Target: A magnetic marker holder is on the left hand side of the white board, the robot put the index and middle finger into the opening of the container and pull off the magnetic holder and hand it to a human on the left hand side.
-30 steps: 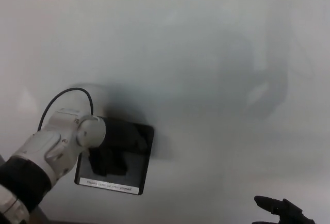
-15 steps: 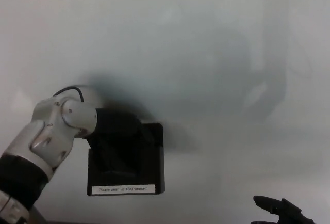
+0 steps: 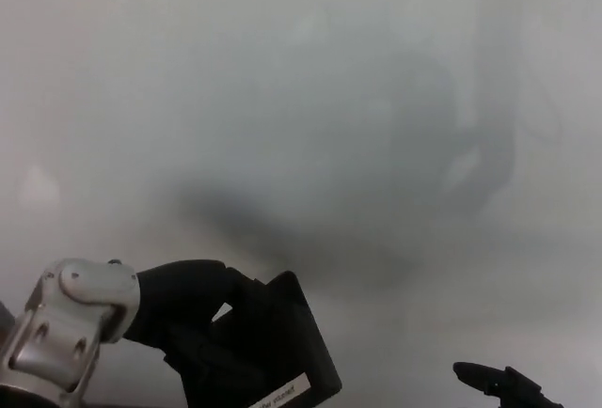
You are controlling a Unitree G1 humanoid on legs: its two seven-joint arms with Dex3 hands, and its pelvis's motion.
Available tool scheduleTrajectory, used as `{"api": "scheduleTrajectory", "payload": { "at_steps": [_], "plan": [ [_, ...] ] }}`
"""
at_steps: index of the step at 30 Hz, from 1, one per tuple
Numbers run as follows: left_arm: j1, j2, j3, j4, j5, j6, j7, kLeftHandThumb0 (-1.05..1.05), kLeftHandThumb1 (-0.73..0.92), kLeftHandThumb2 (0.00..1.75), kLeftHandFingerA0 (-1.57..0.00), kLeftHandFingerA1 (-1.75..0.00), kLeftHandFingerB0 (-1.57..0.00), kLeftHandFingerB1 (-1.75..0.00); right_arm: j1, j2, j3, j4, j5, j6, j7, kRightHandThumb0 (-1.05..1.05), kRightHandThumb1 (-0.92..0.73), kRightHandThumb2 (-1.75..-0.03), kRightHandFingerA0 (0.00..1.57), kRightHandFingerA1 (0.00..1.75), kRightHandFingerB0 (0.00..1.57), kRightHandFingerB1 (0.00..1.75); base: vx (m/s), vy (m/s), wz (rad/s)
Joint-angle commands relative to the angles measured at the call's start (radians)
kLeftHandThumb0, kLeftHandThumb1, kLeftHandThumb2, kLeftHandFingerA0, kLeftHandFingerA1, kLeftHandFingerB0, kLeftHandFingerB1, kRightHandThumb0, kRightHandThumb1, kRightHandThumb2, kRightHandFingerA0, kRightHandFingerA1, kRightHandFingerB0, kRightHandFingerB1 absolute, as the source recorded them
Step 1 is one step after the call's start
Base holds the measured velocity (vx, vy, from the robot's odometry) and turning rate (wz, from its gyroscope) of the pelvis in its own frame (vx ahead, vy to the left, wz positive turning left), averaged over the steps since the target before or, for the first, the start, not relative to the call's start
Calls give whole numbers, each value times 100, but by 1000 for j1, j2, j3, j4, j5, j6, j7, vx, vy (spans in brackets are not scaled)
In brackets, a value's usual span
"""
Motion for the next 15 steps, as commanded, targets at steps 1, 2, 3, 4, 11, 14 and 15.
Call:
{"api": "scheduleTrajectory", "payload": {
  "at_steps": [1, 2, 3, 4, 11, 14, 15],
  "plan": [
    [411, -118, 429, -188, -712, 418, -186, -26, 60, 59, -117, -112, -100, -63, 126, 19, -61, -57, 197, 14, 161, -51, -70, -61, 82, 50, 66, 46, 0, 0, 0],
    [434, -123, 455, -194, -728, 391, -194, -27, 62, 58, -109, -123, -95, -64, 139, 12, -66, -53, 191, 8, 154, -52, -70, -61, 79, 50, 66, 45, 0, 0, 0],
    [441, -126, 465, -192, -736, 372, -206, -27, 62, 58, -109, -123, -95, -64, 145, 8, -68, -51, 188, 11, 152, -52, -70, -61, 79, 50, 66, 45, 0, 0, 0],
    [446, -130, 472, -191, -741, 361, -213, -27, 62, 58, -109, -123, -95, -64, 149, 6, -70, -51, 187, 13, 150, -52, -70, -61, 79, 50, 66, 45, 0, 0, 0],
    [505, -93, 586, -247, -828, 453, -220, -39, 44, 81, -113, -111, -88, -71, 174, -56, -141, 70, 145, 15, 35, -44, -57, -97, 66, 67, 48, 58, 0, 0, 0],
    [532, -93, 600, -283, -839, 448, -219, -34, 61, 57, -110, -117, -95, -62, 176, -64, -156, 112, 142, 1, 28, -44, -58, -97, 66, 67, 49, 58, 0, 0, 0],
    [539, -92, 612, -297, -858, 470, -213, -27, 59, 59, -112, -114, -96, -63, 175, -66, -155, 125, 128, 3, 10, -43, -57, -98, 68, 68, 49, 58, 0, 0, 0]
  ]
}}
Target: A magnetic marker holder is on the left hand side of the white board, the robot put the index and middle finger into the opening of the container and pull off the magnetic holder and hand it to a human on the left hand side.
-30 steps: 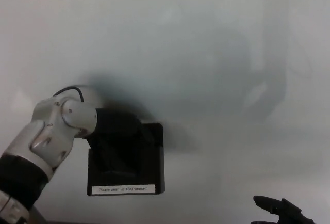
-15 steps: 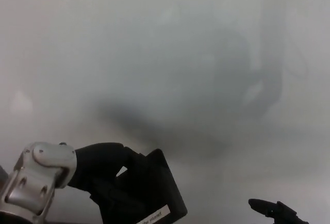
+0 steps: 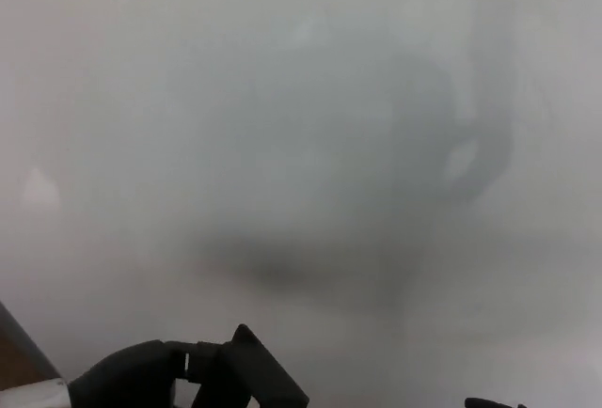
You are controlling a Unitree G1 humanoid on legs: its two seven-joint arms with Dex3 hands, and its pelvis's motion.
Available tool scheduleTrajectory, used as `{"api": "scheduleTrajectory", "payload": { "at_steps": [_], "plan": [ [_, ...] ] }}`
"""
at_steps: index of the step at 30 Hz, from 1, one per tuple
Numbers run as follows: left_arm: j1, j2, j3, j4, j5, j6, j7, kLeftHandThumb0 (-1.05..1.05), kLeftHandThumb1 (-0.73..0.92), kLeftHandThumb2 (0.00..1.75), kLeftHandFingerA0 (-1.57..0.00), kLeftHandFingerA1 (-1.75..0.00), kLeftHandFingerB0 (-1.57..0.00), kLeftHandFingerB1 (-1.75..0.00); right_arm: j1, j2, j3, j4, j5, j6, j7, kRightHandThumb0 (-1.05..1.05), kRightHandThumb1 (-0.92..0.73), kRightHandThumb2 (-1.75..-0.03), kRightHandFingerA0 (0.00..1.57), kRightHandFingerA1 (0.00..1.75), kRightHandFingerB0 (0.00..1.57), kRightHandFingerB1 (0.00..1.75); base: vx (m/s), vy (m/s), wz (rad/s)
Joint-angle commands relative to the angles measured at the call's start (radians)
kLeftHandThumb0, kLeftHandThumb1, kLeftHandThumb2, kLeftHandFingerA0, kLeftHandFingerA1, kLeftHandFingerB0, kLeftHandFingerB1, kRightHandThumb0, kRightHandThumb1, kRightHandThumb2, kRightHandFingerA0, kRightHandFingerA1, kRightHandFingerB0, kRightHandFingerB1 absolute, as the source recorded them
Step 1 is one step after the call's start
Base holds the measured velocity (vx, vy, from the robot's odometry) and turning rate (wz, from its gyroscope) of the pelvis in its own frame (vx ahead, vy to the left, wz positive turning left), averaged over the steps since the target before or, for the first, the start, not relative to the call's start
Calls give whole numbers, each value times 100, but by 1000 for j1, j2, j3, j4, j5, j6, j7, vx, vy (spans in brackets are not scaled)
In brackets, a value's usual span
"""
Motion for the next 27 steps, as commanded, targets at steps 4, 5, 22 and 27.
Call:
{"api": "scheduleTrajectory", "payload": {
  "at_steps": [4, 5, 22, 27],
  "plan": [
    [231, -31, 343, -245, -647, 362, -116, -28, 59, 58, -113, -110, -97, -64, 89, -77, -107, 128, 78, -10, -33, -44, -59, -98, 64, 66, 47, 57, 0, 0, 0],
    [234, -30, 344, -254, -652, 368, -114, -27, 62, 59, -112, -114, -97, -67, 92, -74, -107, 127, 77, -12, -30, -42, -57, -98, 65, 67, 48, 58, 0, 0, 0],
    [330, -69, 327, -366, -775, 448, -98, -28, 58, 58, -113, -118, -99, -68, 131, -40, -144, 141, 96, -36, 5, -50, -66, -63, 75, 51, 60, 44, 0, 0, 0],
    [365, -99, 355, -457, -867, 479, 1, -29, 53, 56, -111, -111, -97, -62, 124, -38, -147, 145, 92, -40, 5, -46, -70, -61, 75, 49, 62, 45, 0, 0, 0]
  ]
}}
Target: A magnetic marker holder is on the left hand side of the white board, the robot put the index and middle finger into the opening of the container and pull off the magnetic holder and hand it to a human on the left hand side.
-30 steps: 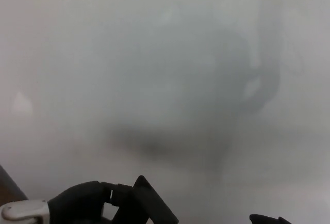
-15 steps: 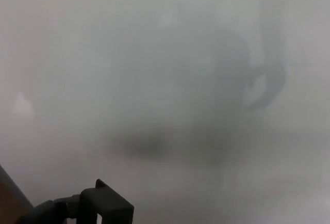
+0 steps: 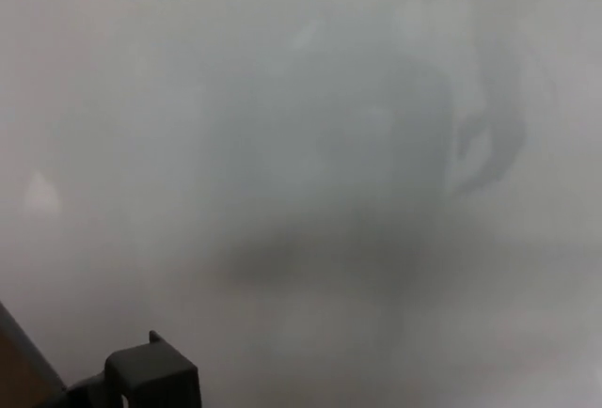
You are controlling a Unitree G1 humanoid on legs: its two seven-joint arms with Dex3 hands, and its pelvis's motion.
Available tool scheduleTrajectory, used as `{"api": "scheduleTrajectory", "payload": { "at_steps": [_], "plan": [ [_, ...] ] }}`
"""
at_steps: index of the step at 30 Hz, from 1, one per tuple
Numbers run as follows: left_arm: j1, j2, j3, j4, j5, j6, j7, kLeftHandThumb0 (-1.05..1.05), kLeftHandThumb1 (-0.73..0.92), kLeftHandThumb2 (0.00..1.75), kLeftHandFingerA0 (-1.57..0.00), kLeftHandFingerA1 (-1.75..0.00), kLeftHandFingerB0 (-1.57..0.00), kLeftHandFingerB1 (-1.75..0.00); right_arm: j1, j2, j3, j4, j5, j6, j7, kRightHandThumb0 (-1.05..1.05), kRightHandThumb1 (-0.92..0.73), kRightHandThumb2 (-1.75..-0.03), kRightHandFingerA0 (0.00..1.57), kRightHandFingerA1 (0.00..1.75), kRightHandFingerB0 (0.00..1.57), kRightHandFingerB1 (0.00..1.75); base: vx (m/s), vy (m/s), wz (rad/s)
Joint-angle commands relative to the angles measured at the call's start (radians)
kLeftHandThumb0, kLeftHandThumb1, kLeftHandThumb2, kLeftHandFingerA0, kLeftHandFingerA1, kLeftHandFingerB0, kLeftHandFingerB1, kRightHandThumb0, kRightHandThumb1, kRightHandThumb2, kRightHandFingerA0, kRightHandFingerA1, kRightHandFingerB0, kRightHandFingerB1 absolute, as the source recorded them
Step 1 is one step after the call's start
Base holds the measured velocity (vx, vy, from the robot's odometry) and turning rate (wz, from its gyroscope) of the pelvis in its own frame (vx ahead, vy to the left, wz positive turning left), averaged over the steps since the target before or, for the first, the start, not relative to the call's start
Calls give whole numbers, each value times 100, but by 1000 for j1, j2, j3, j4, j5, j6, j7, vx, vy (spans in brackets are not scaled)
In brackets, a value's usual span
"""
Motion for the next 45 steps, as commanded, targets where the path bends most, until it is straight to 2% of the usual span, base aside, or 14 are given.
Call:
{"api": "scheduleTrajectory", "payload": {
  "at_steps": [1, 5, 6, 15, 20, 22, 23, 27, 33, 34, 40, 43, 44, 45],
  "plan": [
    [90, -49, 89, -196, -472, 235, 41, -29, 53, 56, -111, -111, -97, -62, 21, -25, -50, 32, 71, -40, 8, -46, -70, -61, 75, 49, 62, 45, 0, 0, 0],
    [86, -78, 92, -209, -563, 234, 35, -31, 53, 55, -106, -95, -89, -59, 10, -22, -60, 43, 72, -42, 3, -50, -67, -62, 76, 51, 60, 45, 0, 0, 0],
    [99, -97, 94, -224, -611, 232, 50, -32, 51, 55, -103, -90, -87, -56, 12, -16, -68, 37, 86, -31, 13, -44, -56, -97, 71, 69, 50, 59, 0, 0, 0],
    [134, -167, 132, -305, -748, 149, 179, -43, 59, 58, -104, -103, -89, -69, 4, -14, -70, 34, 81, -24, 10, -43, -57, -97, 70, 68, 49, 59, 0, 0, 0],
    [47, -153, 158, -199, -831, 154, 140, -42, 74, 62, -96, -92, -75, -69, -6, -16, -64, 36, 68, -29, 1, -44, -58, -98, 69, 68, 50, 59, 0, 0, 0],
    [49, -177, 169, -198, -847, 128, 183, -42, 74, 62, -98, -99, -74, -73, -8, -15, -65, 38, 70, -29, 4, -45, -58, -97, 70, 68, 51, 59, 0, 0, 0],
    [64, -177, 171, -207, -869, 129, 234, -44, 73, 61, -96, -108, -68, -57, -10, -14, -67, 37, 74, -27, 8, -46, -58, -97, 70, 68, 51, 59, 0, 0, 0],
    [82, -179, 176, -213, -935, 122, 347, -39, 73, 62, -92, -119, -55, -48, -12, -11, -66, 31, 73, -17, 8, -46, -57, -97, 70, 68, 50, 58, 0, 0, 0],
    [88, -176, 170, -253, -975, 89, 476, -40, 73, 62, -97, -130, -70, -58, -20, -11, -72, 29, 88, -12, 30, -44, -57, -98, 69, 68, 49, 58, 0, 0, 0],
    [83, -178, 170, -244, -966, 89, 470, -40, 73, 62, -99, -126, -69, -56, -24, -11, -74, 29, 91, -9, 32, -50, -67, -63, 74, 50, 59, 45, 0, 0, 0],
    [89, -160, 163, -233, -997, 99, 515, -42, 69, 60, -104, -118, -75, -57, -32, -14, -69, 29, 80, -13, 21, -50, -71, -61, 76, 48, 63, 45, 0, 0, 0],
    [62, -156, 168, -216, -973, 88, 467, -41, 72, 61, -104, -102, -85, -65, -33, -17, -64, 25, 66, -9, 4, -48, -71, -62, 77, 48, 63, 44, 0, 0, 0],
    [58, -144, 168, -220, -968, 90, 478, -44, 60, 58, -89, -64, -76, -46, -33, -17, -64, 22, 64, -6, 0, -47, -71, -61, 77, 48, 64, 44, 0, 0, 0],
    [53, -128, 169, -225, -965, 92, 494, -44, 60, 58, -89, -64, -76, -46, -33, -16, -63, 18, 61, -1, -5, -47, -71, -61, 77, 48, 64, 44, 0, 0, 0]
  ]
}}
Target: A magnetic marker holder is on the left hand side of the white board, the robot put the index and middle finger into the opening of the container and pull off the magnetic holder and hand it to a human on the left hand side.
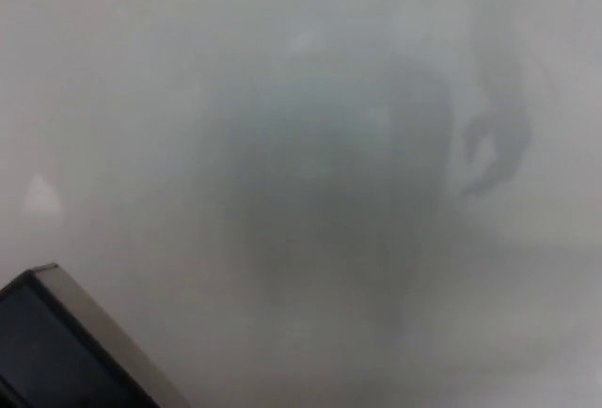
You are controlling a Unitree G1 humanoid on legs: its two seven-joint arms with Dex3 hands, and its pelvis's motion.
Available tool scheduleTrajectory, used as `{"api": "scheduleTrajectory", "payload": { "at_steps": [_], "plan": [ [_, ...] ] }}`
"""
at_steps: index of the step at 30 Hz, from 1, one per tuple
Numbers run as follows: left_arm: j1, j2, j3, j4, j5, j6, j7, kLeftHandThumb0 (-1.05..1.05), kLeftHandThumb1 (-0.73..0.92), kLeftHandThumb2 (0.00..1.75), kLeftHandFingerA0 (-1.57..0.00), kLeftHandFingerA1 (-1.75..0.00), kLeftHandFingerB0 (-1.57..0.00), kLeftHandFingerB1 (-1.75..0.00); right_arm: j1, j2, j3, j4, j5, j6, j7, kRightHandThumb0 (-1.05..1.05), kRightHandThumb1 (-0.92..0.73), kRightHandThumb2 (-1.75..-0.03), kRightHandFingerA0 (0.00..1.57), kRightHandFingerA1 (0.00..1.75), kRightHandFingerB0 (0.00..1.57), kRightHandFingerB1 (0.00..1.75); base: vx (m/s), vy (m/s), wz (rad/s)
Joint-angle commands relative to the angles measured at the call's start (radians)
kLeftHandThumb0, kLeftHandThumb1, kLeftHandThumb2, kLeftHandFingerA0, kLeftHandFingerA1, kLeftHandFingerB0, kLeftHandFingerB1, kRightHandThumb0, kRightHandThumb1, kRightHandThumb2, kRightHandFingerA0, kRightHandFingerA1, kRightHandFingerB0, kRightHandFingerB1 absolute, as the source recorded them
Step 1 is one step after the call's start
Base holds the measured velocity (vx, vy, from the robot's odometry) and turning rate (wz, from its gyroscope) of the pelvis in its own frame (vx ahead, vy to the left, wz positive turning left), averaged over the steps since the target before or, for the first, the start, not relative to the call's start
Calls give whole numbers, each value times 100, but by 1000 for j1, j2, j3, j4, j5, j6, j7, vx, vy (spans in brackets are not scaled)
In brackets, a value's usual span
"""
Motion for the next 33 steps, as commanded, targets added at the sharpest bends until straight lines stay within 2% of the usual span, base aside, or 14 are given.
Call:
{"api": "scheduleTrajectory", "payload": {
  "at_steps": [1, 2, 3, 6, 12, 13, 16, 18, 22, 23, 24, 31, 32, 33],
  "plan": [
    [-47, 30, 46, -17, -276, 2, 162, -46, 61, 58, -49, -41, -32, -34, -6, -27, -18, 0, 33, -2, -19, -46, -72, -62, 76, 47, 63, 44, 0, 0, 0],
    [-52, 31, 46, -17, -265, -3, 147, -46, 61, 58, -49, -41, -32, -34, -6, -28, -17, 0, 31, -2, -21, -46, -72, -62, 76, 47, 63, 44, 0, 0, 0],
    [-71, 45, 44, -1, -223, -11, 92, -61, 46, 77, -29, -48, -11, -44, -8, -28, -19, 1, 34, -1, -16, -46, -71, -62, 76, 47, 63, 44, 0, 0, 0],
    [-93, 65, 38, 38, -199, -7, 50, -67, 43, 78, -24, -49, -9, -45, -13, -23, -28, 3, 47, 2, -5, -49, -67, -63, 75, 50, 63, 45, 0, 0, 0],
    [-100, 77, 28, 63, -195, -14, 39, -73, 44, 80, -24, -47, -9, -44, -21, -23, -29, 10, 55, -8, 6, -47, -71, -61, 75, 48, 66, 45, 0, 0, 0],
    [-98, 77, 25, 59, -202, -12, 49, -83, 48, 80, -29, -47, -12, -44, -23, -21, -31, 9, 61, -2, 7, -47, -71, -61, 75, 48, 65, 44, 0, 0, 0],
    [-95, 80, 22, 53, -207, -13, 60, -77, 45, 82, -26, -48, -9, -44, -28, -19, -34, 8, 71, 5, 12, -48, -68, -63, 75, 50, 62, 44, 0, 0, 0],
    [-93, 80, 19, 50, -207, -17, 60, -87, 50, 82, -29, -48, -11, -43, -32, -20, -31, 11, 67, 2, 6, -47, -70, -61, 78, 49, 66, 45, 0, 0, 0],
    [-94, 81, 15, 49, -209, -21, 64, -85, 49, 82, -29, -49, -11, -43, -37, -20, -31, 13, 75, -5, 15, -46, -70, -61, 77, 49, 66, 46, 0, 0, 0],
    [-93, 83, 13, 45, -208, -21, 66, -80, 55, 58, -36, -41, -16, -36, -37, -21, -27, 12, 69, -10, 8, -46, -71, -62, 79, 49, 67, 46, 0, 0, 0],
    [-94, 85, 12, 44, -209, -21, 66, -80, 45, 82, -31, -49, -12, -44, -37, -18, -28, 9, 74, -8, 10, -45, -70, -61, 79, 49, 67, 46, 0, 0, 0],
    [-101, 89, 3, 53, -214, -23, 62, -78, 43, 80, -30, -49, -14, -43, -40, -25, -15, 2, 59, -6, -13, -45, -71, -61, 78, 48, 66, 45, 0, 0, 0],
    [-100, 88, 2, 52, -213, -26, 64, -87, 49, 81, -32, -48, -13, -41, -43, -25, -14, 3, 58, -3, -17, -46, -71, -61, 78, 48, 66, 45, 0, 0, 0],
    [-99, 86, 0, 50, -212, -29, 64, -87, 49, 81, -32, -48, -13, -41, -45, -25, -13, 3, 58, 1, -22, -46, -71, -61, 78, 48, 66, 45, 0, 0, 0]
  ]
}}
